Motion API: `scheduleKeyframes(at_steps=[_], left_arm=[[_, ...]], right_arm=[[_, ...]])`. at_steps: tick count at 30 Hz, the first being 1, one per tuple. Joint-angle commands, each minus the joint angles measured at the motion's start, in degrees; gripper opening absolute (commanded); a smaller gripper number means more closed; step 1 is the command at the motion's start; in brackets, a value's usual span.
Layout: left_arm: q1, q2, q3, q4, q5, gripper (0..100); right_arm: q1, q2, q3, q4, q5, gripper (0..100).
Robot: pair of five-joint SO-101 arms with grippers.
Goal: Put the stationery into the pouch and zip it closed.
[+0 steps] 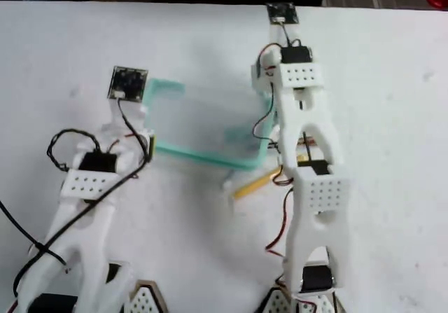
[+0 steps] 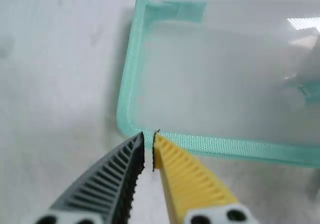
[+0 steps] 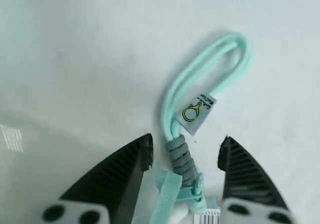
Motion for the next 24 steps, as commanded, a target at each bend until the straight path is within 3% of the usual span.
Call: scheduleKeyframes(at_steps=[1,7,24], left_arm=[[0.13,-0.31,-0.70,-1.41,0.09,6],[0.13,-0.31,-0.79,-1.41,0.09,6],[0.13,-0.31,-0.70,-1.41,0.09,6]], right_arm=[[-0.13,-4.00,-2.46,-2.24,-0.62,21.0],[0.92,-0.04,-4.31,-3.56,-4.75,21.1],[-0.48,27.30,-31.47,7.34,-4.75,20.0]])
